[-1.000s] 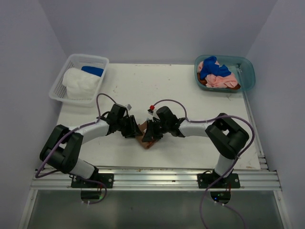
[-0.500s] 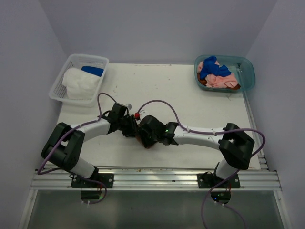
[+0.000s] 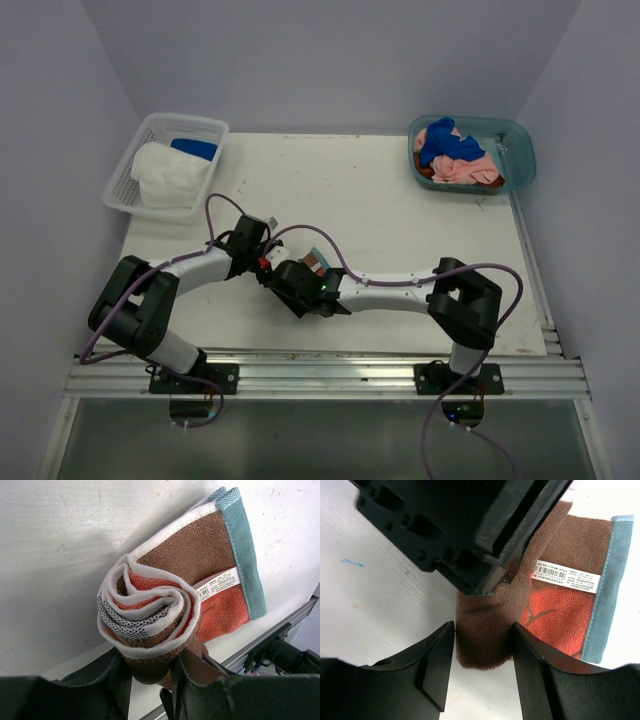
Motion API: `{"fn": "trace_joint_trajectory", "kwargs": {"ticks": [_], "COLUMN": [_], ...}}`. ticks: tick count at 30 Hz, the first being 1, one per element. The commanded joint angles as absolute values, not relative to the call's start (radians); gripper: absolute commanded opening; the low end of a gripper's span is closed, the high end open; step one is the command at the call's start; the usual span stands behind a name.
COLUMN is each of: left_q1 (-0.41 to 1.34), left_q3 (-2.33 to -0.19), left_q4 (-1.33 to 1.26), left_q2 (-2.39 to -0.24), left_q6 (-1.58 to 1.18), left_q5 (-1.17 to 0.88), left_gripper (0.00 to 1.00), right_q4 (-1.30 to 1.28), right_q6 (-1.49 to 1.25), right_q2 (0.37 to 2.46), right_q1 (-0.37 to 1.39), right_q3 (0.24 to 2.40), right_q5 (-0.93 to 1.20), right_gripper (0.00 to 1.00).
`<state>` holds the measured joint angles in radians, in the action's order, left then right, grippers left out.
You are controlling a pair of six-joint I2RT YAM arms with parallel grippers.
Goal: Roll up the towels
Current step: Roll the towel
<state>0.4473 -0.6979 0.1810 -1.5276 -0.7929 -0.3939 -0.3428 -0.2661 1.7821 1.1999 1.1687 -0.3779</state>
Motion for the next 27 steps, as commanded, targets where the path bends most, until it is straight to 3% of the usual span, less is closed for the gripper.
{"fn": "trace_joint_trajectory", "kwargs": {"ticks": [1,4,6,7,10,17,27], "left_q1": [0.451,0.449,0.451,0.451,0.451,0.442,0.437], "left_q3": [-0.715,-0.712,-0.712,-0.712,-0.71,-0.727,-0.69], "left_q4": [0.209,0.212,0.213,0.215,0.215,0.258,0.213], "left_q2": [-1.546,-1.54,-1.534,-1.532,-1.503,-1.422,-1.43], "left_q6": [-0.775,-0.773,-0.773,-0.772,-0.77,-0.752,-0.758], "left_q5": [-0.356,-0.356,-0.356,-0.357,-0.365,-0.35,-0.383], "left_gripper": [0.35,0.35,0.35,0.36,0.45,0.7,0.74], "right_q4": [-0.33,-0.328,-0.333,-0.336,-0.305,-0.154,0.112], "right_q6": [-0.232,-0.241,-0.245,-0.25,-0.278,-0.388,-0.558], "right_q2": [1.828,1.859,1.882,1.885,1.864,1.76,1.709], "right_q1": [1.204,1.204,1.203,1.203,1.195,1.088,0.919], "right_q3": [1.201,1.195,1.198,1.198,1.171,1.036,0.891], "right_q5": [-0.425,-0.433,-0.44,-0.44,-0.37,-0.073,0.305], "right_gripper": [0.52,0.49,0.38,0.23,0.01,0.0,0.0]}}
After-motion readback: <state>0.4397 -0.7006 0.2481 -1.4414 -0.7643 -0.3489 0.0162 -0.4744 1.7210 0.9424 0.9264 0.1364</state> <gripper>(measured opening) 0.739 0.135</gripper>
